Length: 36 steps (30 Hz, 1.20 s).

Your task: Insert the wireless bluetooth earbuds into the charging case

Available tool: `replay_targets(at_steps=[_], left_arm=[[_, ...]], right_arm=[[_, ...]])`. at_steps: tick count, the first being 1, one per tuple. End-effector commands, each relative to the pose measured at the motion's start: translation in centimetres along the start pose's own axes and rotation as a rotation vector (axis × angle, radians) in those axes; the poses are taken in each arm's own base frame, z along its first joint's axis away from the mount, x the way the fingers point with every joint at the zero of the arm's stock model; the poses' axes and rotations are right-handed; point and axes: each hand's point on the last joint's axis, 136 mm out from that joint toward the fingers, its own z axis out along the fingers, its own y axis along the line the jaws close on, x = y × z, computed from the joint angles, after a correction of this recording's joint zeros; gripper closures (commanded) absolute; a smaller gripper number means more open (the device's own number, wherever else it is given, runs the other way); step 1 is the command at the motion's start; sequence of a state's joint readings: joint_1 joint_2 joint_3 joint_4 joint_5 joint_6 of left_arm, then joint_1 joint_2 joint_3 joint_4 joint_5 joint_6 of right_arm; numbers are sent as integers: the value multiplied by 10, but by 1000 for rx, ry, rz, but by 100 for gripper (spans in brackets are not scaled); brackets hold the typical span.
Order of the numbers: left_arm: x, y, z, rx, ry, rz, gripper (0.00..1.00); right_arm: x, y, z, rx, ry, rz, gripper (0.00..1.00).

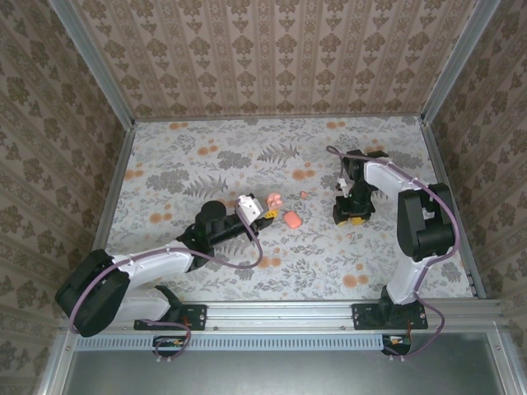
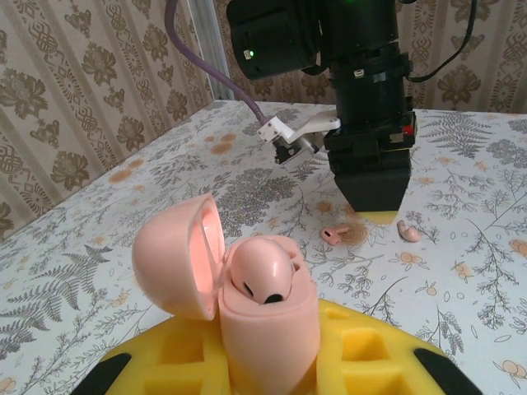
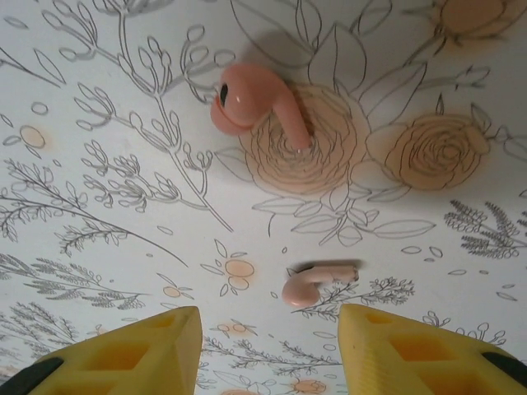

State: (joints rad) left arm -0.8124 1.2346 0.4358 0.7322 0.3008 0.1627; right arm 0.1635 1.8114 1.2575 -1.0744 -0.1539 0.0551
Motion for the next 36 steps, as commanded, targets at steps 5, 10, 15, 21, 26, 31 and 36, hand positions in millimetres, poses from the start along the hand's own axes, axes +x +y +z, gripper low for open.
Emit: replay_targets(at_steps=[5,10,15,21,26,31,36], left_arm=[[-6,0,-3,-10,-13,33,90],[-5,0,-3,-10,-10,32,91],[-4,-1,-2,-6,-8,27,90],[-4,-2,-3,0,-10,26,90],[-4,-2,-4,-2,-12,26,90],[-4,-3,-4,-1,-13,22,90],[-5,-3,-5,0,-14,27,90]], right_arm=[[-6,-2,20,-11,51,6,52],[1,-5,32,-2,94,22,51],[16,-11,36,27,136,36,51],[28,-13,36,44,167,47,51],[35,-11,33,34,175,69,51],[40,-10,29,28,170,79,51],[34,-14,5,72,124,83,52]])
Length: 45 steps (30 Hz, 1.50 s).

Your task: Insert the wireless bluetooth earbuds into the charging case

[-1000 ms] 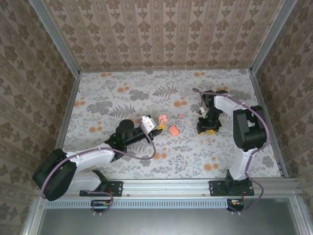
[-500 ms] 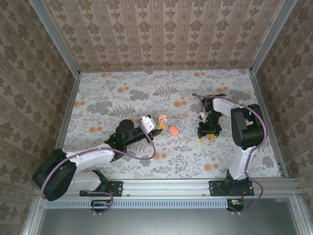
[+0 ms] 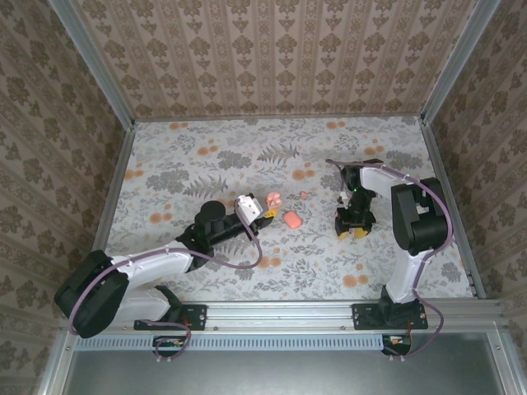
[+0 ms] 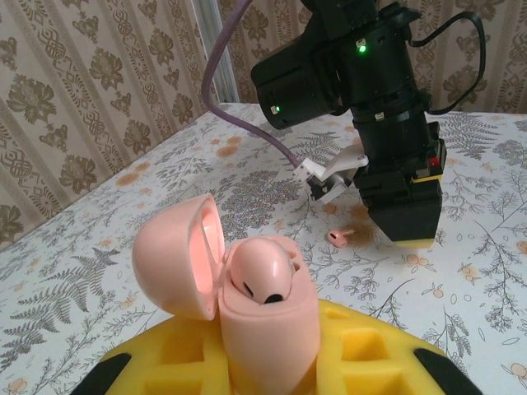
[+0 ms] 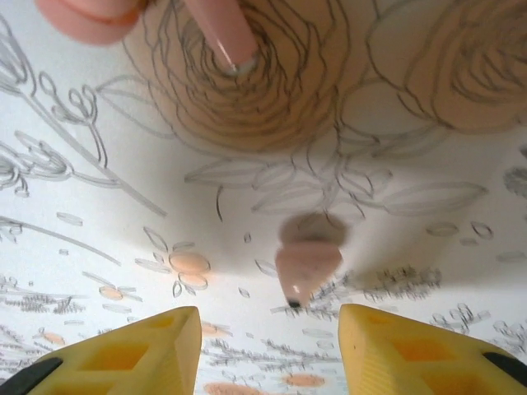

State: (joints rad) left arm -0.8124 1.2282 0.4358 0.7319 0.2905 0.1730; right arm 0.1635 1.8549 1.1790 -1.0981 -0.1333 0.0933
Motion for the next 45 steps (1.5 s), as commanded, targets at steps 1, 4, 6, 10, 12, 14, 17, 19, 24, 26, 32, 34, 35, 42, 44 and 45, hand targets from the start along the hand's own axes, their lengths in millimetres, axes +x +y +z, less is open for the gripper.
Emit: replay_targets(at_steps=[1,4,6,10,12,14,17,19,24,26,32,34,35,42,44,45], left_arm=[[-3,-5,-4,12,-11,14,91],[-4,-5,-5,8,-12,14,90],[-3,-5,-5,7,-10,14,90],[-3,-4,-6,2,-9,15,90],[-4,-4,-6,0,-9,17,90],[-3,-4,-6,-2,-6,18,90],[-3,-3,-6,-2,-5,19,90],[-3,-4,-6,-1,-3,17,90],[-2,-4,-6,0,0,18,90],[-2,-4,-6,-2,1,18,91],[-1,-4,-6,-3,3,18,90],[-2,-4,-5,-3,2,17,90],[-1,-4,-5,-3,4,19,90],[-1,-3,-5,-4,7,19,91],[-1,-3,-4,-1,7,19,90],[-1,-3,-4,-1,8,18,90]], right_arm=[[5,-6,-26,44,-25,26,52],[1,-8,-34,66,-31,10,52],[-3,-10,-34,80,-20,-2,53],[-7,-10,-29,87,14,-16,55],[-8,-11,-26,86,23,-17,56],[-10,-10,-22,82,28,-19,56],[-11,-8,-16,63,36,-19,58],[-11,-7,-12,56,41,-19,58],[-11,-8,-2,58,62,-19,59],[-11,-9,1,62,69,-17,59],[-15,-10,7,62,67,-19,61],[-16,-9,9,58,69,-19,61],[-17,-9,10,56,67,-20,62],[-19,-8,15,47,72,-19,67],[-18,-8,16,47,74,-17,69],[-18,-8,16,47,73,-16,70]])
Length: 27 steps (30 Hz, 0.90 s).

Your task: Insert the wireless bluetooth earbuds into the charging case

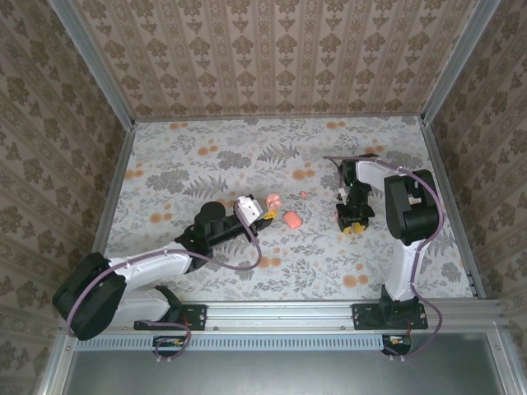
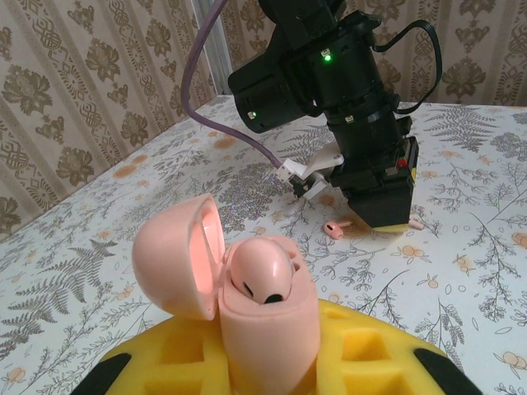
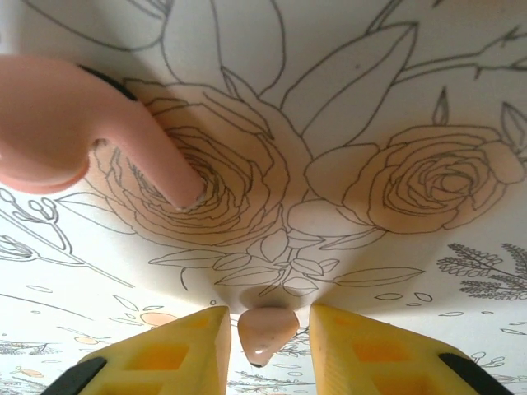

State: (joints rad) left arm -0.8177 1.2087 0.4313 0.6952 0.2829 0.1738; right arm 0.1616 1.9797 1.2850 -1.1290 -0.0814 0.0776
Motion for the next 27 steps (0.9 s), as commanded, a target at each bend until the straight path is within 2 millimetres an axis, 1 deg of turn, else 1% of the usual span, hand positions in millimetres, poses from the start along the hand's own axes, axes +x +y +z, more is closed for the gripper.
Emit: replay_targets(at_steps=[1,10,18,22,27], left_arm=[[-4,-1,-1,-3,-13,23,90],[-2,-1,2,3,-6,24,91],[6,-3,7,11,7,8,90],[14,-4,12,14,18,-4,91],[35,-7,25,21,38,-31,91]], right_arm=[[2,1,11,-8,27,-8,71],[1,2,5,-16,-31,12,76],[4,7,0,-53,-119,44,80],[5,12,-4,-91,-179,66,80],[2,23,-14,-172,-283,101,80]])
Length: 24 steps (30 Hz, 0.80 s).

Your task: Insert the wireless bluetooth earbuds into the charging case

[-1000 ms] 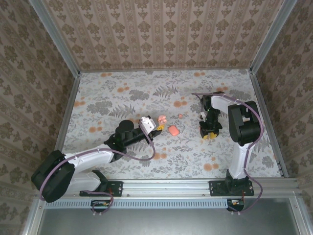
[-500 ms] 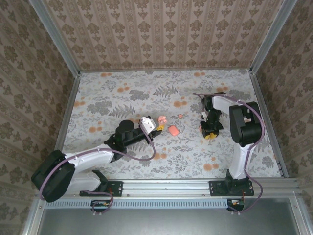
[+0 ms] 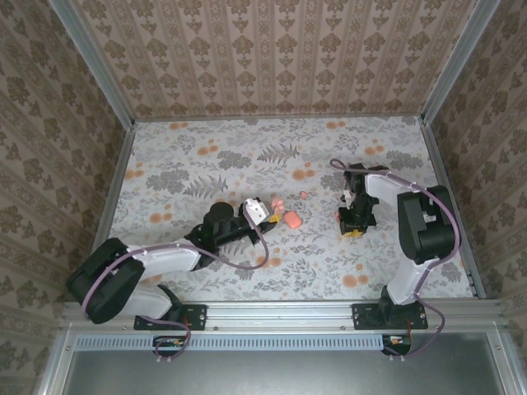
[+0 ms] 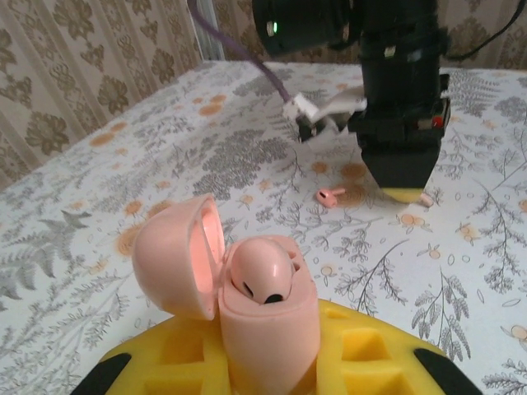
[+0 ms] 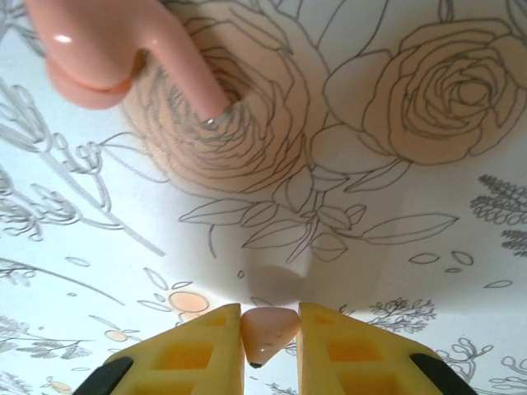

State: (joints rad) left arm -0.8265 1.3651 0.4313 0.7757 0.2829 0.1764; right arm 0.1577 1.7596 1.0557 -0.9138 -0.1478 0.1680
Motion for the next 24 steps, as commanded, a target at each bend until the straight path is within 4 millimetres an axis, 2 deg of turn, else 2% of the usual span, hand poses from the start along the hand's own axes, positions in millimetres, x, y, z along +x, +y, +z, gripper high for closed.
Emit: replay_targets(at_steps=[1,7,11,24], left_arm=[[3,-2,9,2,-27,-21,91],[16,-10,31,34,-15,-40,91],[18,-13,42,48,-12,-36,91],[15,-17,50,75,-14,-24,91]], right_arm=[[-9,17,-11,-97,-106,39,80],[-13,30,-22,-193,-230,79,80],[-16,44,-31,-288,-310,94,80],[-26,104,-77,-553,-542,68,81]])
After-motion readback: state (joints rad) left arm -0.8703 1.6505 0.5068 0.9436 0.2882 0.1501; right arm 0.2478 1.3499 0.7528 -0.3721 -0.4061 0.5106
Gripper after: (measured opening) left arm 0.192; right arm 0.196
